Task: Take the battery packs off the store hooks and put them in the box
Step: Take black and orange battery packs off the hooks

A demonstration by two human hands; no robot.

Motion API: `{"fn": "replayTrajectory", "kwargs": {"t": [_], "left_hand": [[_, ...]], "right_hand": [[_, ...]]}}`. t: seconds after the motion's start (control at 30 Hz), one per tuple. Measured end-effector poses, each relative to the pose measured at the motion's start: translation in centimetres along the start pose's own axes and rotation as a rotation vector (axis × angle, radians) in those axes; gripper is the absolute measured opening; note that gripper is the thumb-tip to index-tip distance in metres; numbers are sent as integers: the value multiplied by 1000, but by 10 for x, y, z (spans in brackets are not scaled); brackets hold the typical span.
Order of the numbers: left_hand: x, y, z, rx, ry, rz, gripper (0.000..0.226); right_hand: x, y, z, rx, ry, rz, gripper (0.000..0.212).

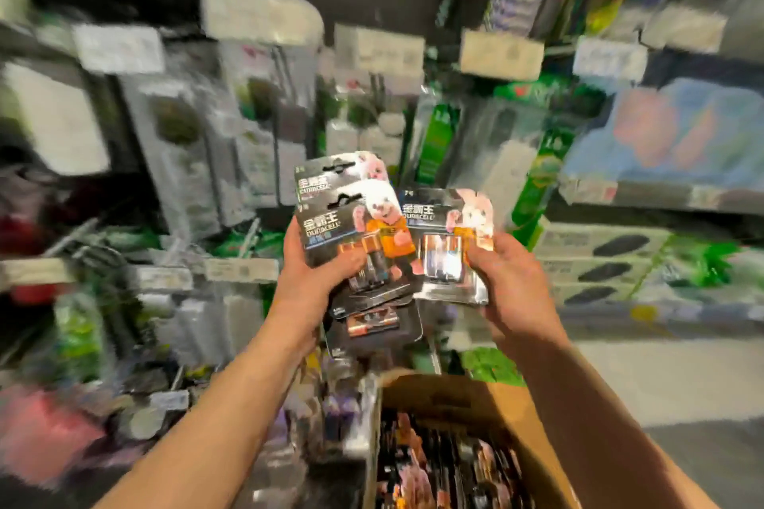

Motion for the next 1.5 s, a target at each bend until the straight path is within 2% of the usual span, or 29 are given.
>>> {"fn": "replayTrajectory", "kwargs": {"t": [0.13,0.33,0.57,0.77,0.9,1.03,1.13,1.2,1.23,1.43,1.5], "left_hand": [[-74,21,-15,-34,14,159,90],[-176,57,-9,-8,49,376,101],[-255,108,18,88,65,489,99],[-254,146,26,98,28,452,108],[-239,174,26,113,-12,403,93],[-239,196,27,108,-57,405,99],[-240,211,33,124,-70,429,79],[-237,218,38,150,-76,433,63],[-237,220,40,161,-78,435,62],[-227,226,47,183,-78,414,82],[-224,227,47,184,-70,412,89]], "right_hand": [[41,-4,44,75,-29,-35,9],[119,-13,94,126,-9,-160,17],[207,-9,127,243,71,-230,18],[218,19,131,233,181,-157,18],[209,53,122,135,259,-141,17],[216,91,104,23,391,-117,13],[236,115,94,-35,423,-139,31],[246,127,92,-49,409,-164,34],[250,131,93,-51,403,-178,33],[249,152,96,-80,373,-201,18],[248,156,93,-97,392,-207,24]]}}
Point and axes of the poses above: each hand's wrist, its own y-axis towards the middle knuckle, its own z-axis out of the palm, x = y × z, the point moved 9 cm from there along y, towards the middle knuckle, and after that the axes turned 15 degrees about z, right-handed, at the moved point
